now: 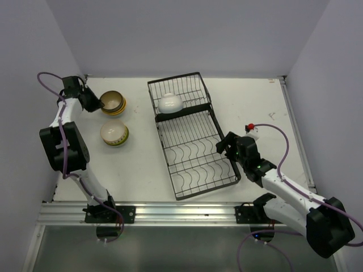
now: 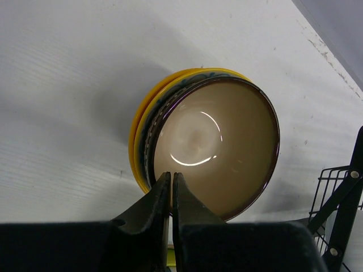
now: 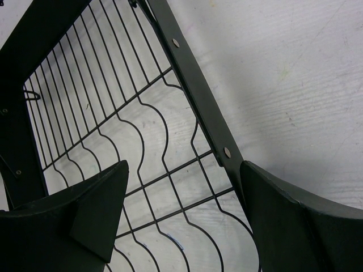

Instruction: Unload the bowls from the dish rack

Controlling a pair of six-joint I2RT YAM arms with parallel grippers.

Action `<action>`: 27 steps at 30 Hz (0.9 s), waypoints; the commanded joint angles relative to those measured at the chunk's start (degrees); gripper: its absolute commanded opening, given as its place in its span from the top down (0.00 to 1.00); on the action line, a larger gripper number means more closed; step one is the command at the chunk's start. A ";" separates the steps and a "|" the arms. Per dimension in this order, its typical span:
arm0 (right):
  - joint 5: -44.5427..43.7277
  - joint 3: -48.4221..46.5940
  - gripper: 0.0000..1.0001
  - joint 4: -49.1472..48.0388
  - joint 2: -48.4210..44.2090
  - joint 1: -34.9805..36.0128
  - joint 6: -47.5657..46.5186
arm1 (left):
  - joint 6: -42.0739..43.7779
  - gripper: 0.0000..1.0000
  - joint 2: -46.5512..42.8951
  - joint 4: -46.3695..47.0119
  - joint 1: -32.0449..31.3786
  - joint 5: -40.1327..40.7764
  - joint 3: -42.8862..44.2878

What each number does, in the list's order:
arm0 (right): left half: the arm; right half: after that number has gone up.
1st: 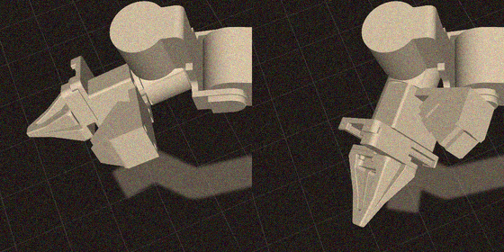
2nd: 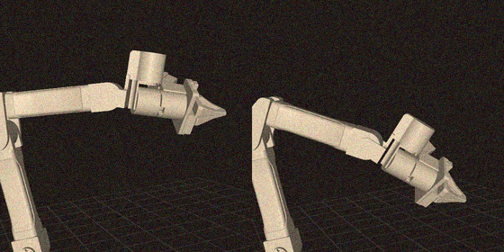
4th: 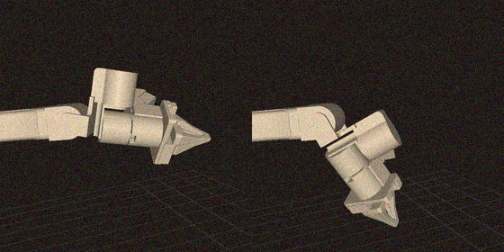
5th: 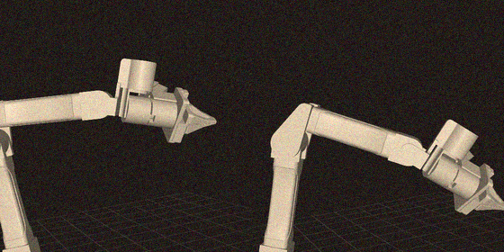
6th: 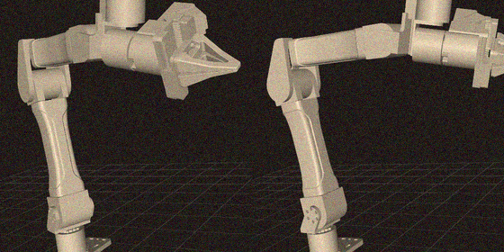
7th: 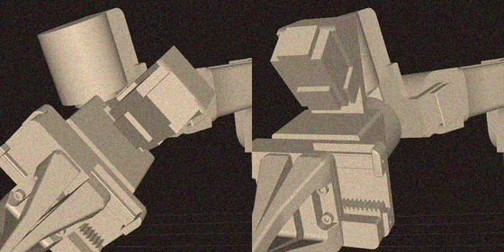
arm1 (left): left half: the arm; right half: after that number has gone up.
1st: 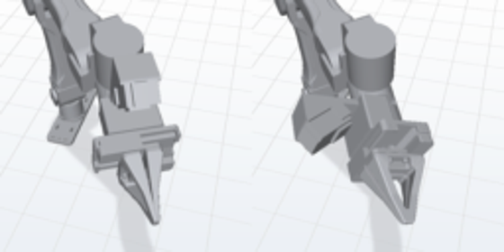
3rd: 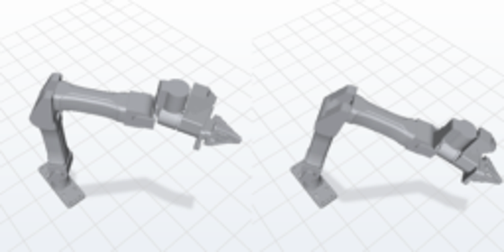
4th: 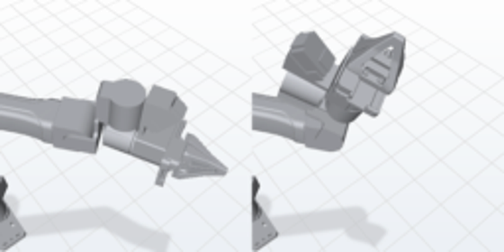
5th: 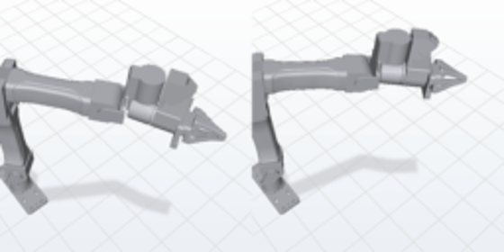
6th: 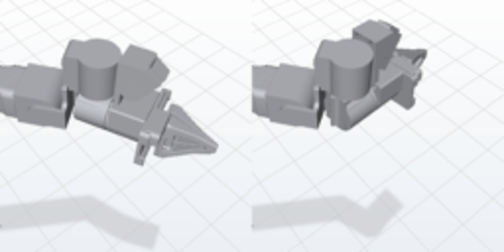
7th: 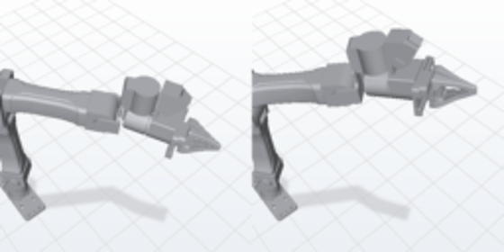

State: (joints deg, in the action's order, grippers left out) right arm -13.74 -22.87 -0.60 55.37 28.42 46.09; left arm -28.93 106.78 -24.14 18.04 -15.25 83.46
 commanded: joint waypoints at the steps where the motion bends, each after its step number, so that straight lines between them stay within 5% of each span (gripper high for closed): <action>1: 1.08 -0.51 0.17 -0.01 -1.06 -0.04 0.94 | 0.54 0.92 -1.40 2.61 0.68 -0.57 -0.23; 15: 2.57 -2.35 0.18 0.43 -1.14 -0.04 0.50 | -2.27 0.73 -11.06 13.24 0.68 -11.55 -1.98; 20: 3.19 -6.73 0.18 4.11 -2.02 -0.12 -1.61 | -2.98 0.66 -20.63 17.10 -1.34 -14.28 -6.81; 27: 4.59 -15.86 0.18 4.38 -1.24 -0.12 -4.16 | 2.81 0.41 -39.85 23.16 -10.11 -10.52 -21.28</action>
State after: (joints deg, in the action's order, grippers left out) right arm -10.68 -32.29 5.10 54.24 28.23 44.03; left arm -29.74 74.70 -6.92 12.21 -26.87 68.27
